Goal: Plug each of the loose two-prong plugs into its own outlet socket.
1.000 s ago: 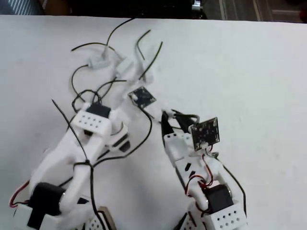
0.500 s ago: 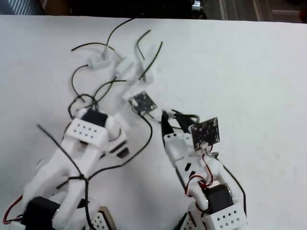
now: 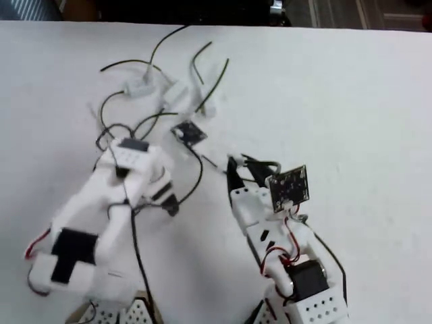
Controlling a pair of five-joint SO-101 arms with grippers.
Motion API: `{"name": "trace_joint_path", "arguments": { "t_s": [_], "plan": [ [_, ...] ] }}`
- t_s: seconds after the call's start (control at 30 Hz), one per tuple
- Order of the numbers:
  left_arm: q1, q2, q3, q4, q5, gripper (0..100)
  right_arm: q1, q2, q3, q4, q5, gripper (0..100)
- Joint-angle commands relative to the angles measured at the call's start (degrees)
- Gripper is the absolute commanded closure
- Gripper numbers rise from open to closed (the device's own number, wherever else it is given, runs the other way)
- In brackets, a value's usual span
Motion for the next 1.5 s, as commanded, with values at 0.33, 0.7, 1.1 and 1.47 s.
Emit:
{"name": "trace_joint_path", "arguments": {
  "t_s": [0.33, 0.7, 1.1, 1.47],
  "plan": [
    [-8.0, 4.7, -23.0, 12.5, -3.6, 71, 0.7, 0.3, -0.3, -1.4, 0.1, 98.1],
    [-8.5, 2.8, -24.2, 14.8, -4.0, 71, 0.7, 0.4, -0.3, -1.4, 0.1, 98.1],
    [-5.8, 3.2, -22.9, 15.2, -3.7, 71, 0.7, 0.4, -0.3, -1.4, 0.1, 98.1],
    [-14.9, 3.0, -15.4, -0.5, -3.9, 71, 0.7, 0.4, -0.3, -1.4, 0.1, 98.1]
  ]
}}
